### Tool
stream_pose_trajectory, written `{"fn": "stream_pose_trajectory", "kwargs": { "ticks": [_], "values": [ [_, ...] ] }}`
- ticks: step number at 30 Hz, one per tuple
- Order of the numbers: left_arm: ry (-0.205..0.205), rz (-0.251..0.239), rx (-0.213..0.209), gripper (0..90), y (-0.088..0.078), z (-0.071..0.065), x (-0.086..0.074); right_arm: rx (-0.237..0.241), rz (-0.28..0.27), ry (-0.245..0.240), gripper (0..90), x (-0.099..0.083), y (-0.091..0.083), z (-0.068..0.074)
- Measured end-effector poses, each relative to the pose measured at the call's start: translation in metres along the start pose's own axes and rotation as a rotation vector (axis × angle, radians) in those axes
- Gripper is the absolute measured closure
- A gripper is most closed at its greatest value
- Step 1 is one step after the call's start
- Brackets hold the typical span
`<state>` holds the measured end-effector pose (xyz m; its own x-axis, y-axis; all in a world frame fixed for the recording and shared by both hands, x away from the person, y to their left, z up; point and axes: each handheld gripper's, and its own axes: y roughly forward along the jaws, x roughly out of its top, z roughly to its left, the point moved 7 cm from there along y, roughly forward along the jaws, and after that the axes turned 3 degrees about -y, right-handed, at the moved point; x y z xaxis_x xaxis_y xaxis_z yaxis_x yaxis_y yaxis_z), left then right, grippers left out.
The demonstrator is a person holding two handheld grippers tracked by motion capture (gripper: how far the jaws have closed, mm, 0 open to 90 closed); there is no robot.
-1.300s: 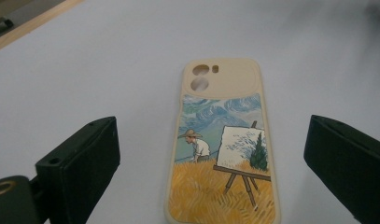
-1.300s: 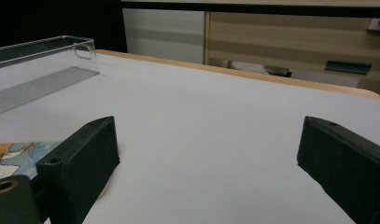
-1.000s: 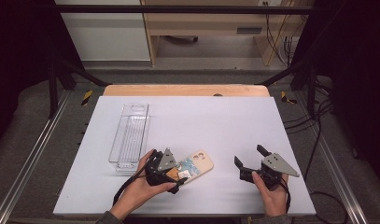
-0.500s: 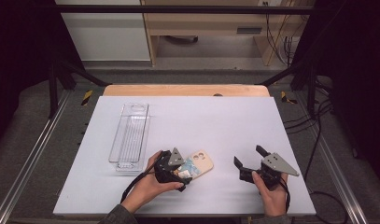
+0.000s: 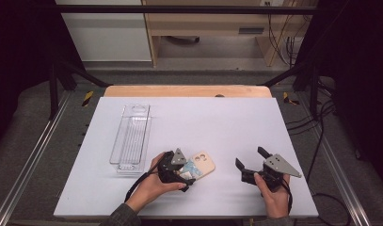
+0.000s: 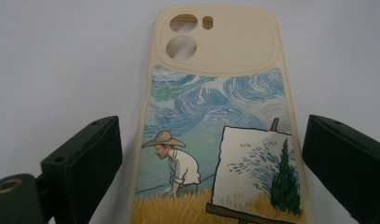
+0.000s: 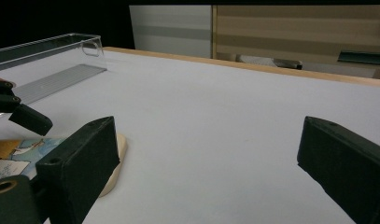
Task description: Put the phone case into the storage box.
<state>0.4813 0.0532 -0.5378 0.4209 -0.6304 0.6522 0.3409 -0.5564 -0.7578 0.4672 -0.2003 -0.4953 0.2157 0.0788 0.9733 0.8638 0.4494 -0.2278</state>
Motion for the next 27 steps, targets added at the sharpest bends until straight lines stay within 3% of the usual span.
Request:
{"fn": "stream_pose_trajectory", "kwargs": {
  "ticks": [9, 22, 24, 27],
  "values": [
    [0.015, 0.032, -0.004, 5.1, 0.0068, -0.0043, -0.0024, 0.01, 0.002, 0.004, 5.2, -0.0002, 0.0, 0.0008],
    [0.01, 0.028, 0.002, 10.9, 0.0046, -0.003, -0.0024, 0.025, 0.011, -0.008, 5.0, -0.0009, 0.0016, 0.0049],
    [-0.001, 0.02, -0.008, 11.0, 0.0041, -0.003, -0.0018, 0.03, 0.012, -0.012, 4.8, -0.001, 0.002, 0.0059],
    [-0.017, -0.032, -0.019, 11.2, 0.0, -0.0024, 0.0025, 0.032, 0.005, -0.001, 4.8, -0.0005, 0.0021, 0.0067]
  ]
}}
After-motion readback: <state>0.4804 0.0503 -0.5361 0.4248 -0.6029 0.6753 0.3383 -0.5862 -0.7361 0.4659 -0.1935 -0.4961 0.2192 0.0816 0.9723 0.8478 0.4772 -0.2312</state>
